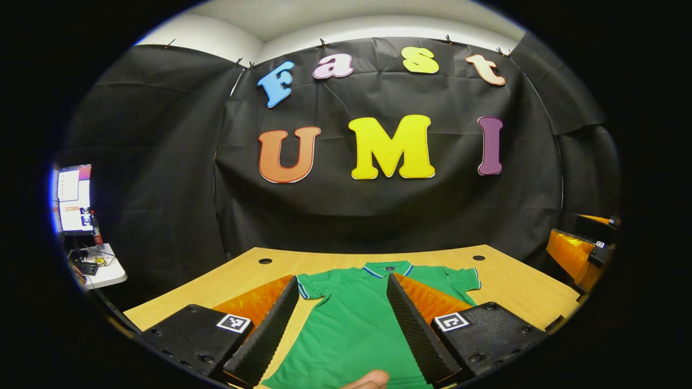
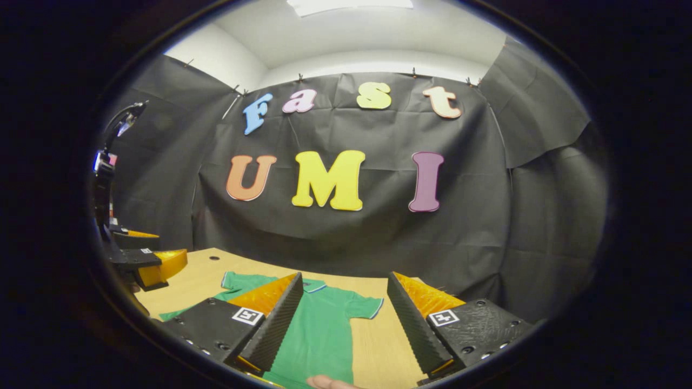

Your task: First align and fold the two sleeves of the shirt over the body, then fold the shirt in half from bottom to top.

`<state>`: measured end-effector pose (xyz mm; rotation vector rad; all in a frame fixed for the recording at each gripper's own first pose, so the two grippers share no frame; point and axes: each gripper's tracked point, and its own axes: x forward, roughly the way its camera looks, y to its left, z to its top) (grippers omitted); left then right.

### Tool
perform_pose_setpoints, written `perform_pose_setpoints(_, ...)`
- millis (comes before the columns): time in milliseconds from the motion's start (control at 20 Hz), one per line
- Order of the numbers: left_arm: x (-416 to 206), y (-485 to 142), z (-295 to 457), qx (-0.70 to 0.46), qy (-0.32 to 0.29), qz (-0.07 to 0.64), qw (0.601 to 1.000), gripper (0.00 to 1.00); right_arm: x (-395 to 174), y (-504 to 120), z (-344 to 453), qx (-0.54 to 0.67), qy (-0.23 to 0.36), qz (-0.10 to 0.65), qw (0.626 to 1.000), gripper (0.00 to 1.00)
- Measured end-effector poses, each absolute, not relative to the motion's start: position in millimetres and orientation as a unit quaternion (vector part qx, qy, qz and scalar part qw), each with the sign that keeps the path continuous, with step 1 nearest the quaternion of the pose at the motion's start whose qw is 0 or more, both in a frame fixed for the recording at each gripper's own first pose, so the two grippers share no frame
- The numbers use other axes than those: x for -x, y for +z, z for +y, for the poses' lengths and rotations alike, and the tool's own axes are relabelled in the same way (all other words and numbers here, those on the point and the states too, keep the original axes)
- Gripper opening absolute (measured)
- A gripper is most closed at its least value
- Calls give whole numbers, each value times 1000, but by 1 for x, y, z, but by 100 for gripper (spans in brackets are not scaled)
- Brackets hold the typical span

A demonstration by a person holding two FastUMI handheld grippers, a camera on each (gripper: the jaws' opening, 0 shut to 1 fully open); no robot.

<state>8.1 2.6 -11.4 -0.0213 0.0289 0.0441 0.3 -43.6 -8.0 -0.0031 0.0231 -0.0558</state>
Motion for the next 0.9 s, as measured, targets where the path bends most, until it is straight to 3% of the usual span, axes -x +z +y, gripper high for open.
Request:
perform_pose_setpoints(250,-9,-14,-3,10,21,15,1000,100,-15,-18,-59,0,-32,24,999,95)
perform_pose_setpoints(550,-15,-21,-3,4,27,24,999,100,-94,-45,-107,-5,-58,68,996,95)
perform_pose_setpoints(900,-20,-24,5,7,33,24,999,100,-213,-154,-153,-22,-89,201,975,95)
